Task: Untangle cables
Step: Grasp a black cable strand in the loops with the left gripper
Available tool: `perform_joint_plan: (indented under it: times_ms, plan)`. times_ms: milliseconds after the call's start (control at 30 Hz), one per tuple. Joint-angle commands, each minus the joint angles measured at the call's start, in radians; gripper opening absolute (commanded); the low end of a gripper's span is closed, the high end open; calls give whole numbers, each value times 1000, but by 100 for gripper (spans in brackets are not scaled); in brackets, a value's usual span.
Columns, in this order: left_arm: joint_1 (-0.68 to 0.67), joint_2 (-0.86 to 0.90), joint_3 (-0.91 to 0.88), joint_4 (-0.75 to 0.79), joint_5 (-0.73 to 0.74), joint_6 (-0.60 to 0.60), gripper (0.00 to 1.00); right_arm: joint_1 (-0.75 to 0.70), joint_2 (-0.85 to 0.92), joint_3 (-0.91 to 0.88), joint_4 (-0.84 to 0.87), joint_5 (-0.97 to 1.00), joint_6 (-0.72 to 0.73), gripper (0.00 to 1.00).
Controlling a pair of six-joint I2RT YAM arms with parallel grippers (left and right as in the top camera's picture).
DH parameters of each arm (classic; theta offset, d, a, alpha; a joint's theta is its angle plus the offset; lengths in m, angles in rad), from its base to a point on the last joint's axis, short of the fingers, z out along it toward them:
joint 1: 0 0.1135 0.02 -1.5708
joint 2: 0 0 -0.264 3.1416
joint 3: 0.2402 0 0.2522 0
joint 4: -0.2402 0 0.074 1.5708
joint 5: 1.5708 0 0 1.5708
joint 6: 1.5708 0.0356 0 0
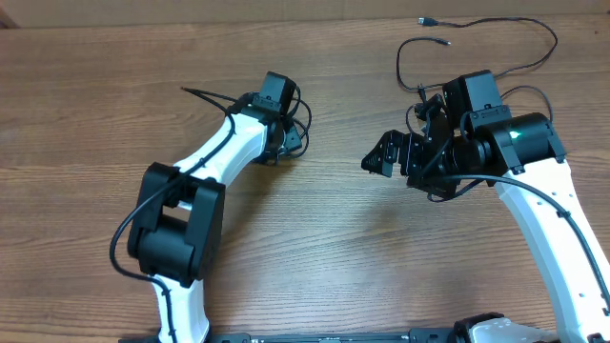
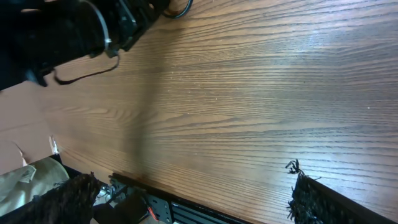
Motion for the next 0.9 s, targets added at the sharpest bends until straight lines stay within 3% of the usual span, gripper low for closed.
perform_joint_plan:
  times_ms: [0,233,433,733,867]
  plan:
    - [5,48,-3,0,9,-17,53,1,-3,-5,3,10,-12,100]
    - [5,62,-3,8,9,-17,32,1,-3,-5,3,10,-15,100]
    - [5,60,1,7,12,-16,6,1,-3,-5,3,10,-15,100]
    - [22,-55,140,-118,131,-5,4,1,-3,-5,2,10,-14,100]
    - [22,-161,230,-206,222,109,4,1,-3,-5,2,10,-14,100]
